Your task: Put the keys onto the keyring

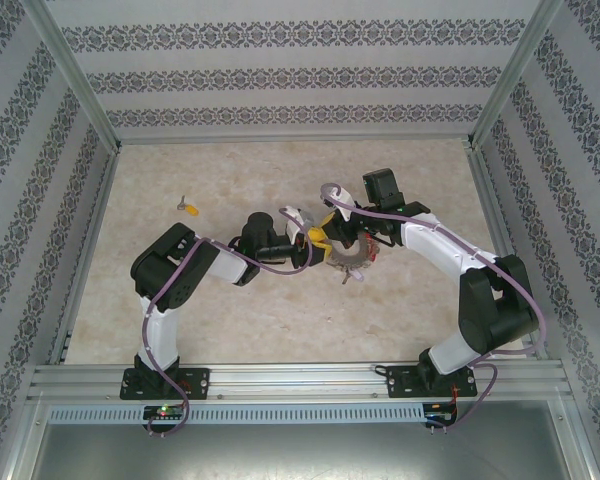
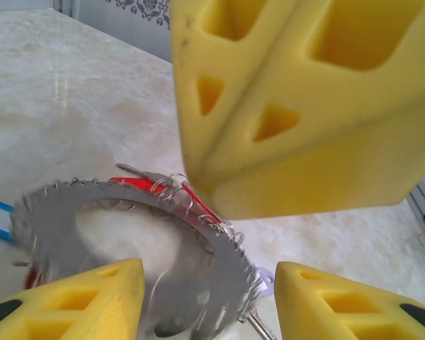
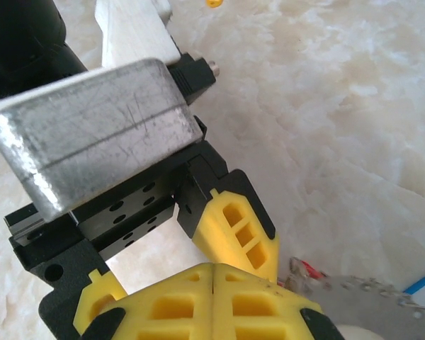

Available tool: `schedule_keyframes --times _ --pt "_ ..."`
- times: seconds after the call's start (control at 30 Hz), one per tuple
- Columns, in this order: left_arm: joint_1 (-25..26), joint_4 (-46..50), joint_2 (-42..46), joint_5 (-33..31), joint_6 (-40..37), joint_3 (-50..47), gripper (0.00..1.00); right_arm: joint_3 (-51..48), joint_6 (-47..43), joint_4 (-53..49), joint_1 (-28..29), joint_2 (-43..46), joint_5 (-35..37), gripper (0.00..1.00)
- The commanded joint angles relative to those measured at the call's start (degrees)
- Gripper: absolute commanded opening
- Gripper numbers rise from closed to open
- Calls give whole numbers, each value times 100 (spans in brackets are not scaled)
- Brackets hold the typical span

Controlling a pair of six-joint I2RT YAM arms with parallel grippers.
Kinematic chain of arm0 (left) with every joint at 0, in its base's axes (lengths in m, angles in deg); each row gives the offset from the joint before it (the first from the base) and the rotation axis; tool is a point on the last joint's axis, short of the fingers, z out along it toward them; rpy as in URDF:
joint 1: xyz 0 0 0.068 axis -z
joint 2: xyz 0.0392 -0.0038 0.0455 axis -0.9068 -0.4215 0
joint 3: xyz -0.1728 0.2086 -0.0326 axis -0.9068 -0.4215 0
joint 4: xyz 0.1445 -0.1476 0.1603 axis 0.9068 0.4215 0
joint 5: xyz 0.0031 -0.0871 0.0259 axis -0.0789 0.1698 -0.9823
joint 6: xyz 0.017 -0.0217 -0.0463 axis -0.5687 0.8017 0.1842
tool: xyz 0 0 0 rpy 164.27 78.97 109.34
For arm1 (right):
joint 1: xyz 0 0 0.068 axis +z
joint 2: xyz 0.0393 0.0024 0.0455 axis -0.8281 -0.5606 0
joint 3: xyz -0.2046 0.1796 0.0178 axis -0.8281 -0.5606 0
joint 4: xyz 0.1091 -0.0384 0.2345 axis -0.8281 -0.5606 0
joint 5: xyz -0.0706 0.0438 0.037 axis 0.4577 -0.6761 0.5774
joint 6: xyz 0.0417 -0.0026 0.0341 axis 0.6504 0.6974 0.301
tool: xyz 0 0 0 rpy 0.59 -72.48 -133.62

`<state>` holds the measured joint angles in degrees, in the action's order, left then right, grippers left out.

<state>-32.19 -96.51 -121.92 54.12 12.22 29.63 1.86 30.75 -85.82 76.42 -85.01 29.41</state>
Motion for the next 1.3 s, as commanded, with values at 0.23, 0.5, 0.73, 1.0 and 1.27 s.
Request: schedule_keyframes --times 0.23,0.5,0.73,1.0,1.27 --pt "-136 -625 -215 -325 458 -271 49 -134 -13 -368 -144 200 841 19" --pt "-613 24 758 -944 833 -1023 50 985 254 -2448 -143 -762 2148 40" --pt "-648 2426 1844 -1828 868 -1064 51 2184 3011 -3915 96 -2035 1610 26" --pt "-656 3806 2501 -2264 605 -1183 51 2275 2907 -3849 356 -2340 1978 32" --pt "-656 3002 2415 -1879 693 -1554 50 2618 1907 -3894 436 -2800 2761 54"
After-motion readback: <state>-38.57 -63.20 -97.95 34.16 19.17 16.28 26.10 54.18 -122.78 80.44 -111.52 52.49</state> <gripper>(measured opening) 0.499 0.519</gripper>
